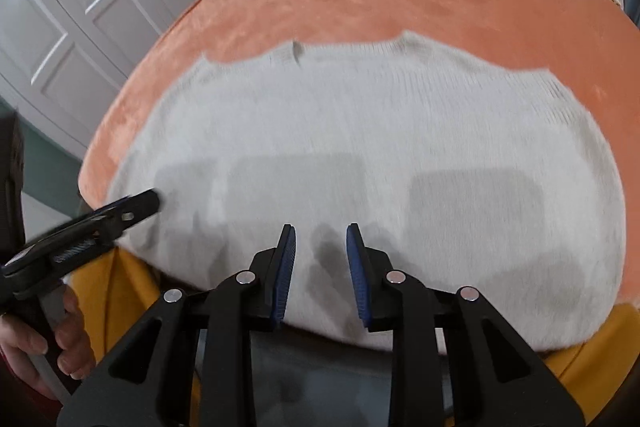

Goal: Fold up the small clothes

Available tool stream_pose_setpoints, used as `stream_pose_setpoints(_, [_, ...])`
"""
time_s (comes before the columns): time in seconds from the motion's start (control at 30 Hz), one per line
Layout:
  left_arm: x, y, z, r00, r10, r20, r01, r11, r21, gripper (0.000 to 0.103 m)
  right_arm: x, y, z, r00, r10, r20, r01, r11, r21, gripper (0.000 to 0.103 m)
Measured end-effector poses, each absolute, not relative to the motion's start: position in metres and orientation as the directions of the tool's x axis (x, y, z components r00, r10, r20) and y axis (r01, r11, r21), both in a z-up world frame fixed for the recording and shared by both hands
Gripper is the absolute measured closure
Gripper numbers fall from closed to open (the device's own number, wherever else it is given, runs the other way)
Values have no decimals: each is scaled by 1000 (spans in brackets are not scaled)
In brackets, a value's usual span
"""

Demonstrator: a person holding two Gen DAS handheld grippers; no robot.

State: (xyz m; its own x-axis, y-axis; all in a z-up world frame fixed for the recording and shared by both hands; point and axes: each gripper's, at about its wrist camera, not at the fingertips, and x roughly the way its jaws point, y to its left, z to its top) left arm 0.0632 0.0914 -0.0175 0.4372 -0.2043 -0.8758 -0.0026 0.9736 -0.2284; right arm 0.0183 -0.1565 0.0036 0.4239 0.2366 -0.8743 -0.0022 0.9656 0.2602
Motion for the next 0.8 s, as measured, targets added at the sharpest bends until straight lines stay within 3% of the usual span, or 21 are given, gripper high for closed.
stream_pose_setpoints(0.23, [90, 165, -25, 451, -107, -886, -184, 961, -209, 42, 55, -141, -30, 332, 199, -922, 0, 977, 211, 77])
stream_pose_setpoints(0.33, [99, 181, -38, 431, -118, -895, -213, 950, -228, 35, 55, -133, -33, 340, 155, -928, -29, 988, 154, 75])
stream_pose_setpoints(0.53, [112, 188, -71, 382, -167, -909, -287, 913, -288, 29, 53, -132, -34, 350, 152, -925, -41, 988, 147, 76])
stream_pose_setpoints(0.67, [117, 183, -69, 395, -138, -908, -268, 928, -258, 28, 53, -133, -36, 358, 156, -921, -48, 988, 148, 75])
stream_pose_setpoints(0.7, [118, 182, -68, 394, -145, -907, -255, 931, -260, 33, 52, -133, -37, 360, 156, -920, -49, 988, 149, 75])
stream_pose_setpoints(0.73, [119, 181, -67, 398, -162, -903, -238, 932, -273, 51, 52, -132, -37, 361, 157, -919, -49, 988, 150, 75])
stream_pose_setpoints(0.8, [121, 176, -61, 395, -238, -887, -189, 924, -332, 78, 50, -133, -37, 364, 163, -917, -50, 987, 155, 75])
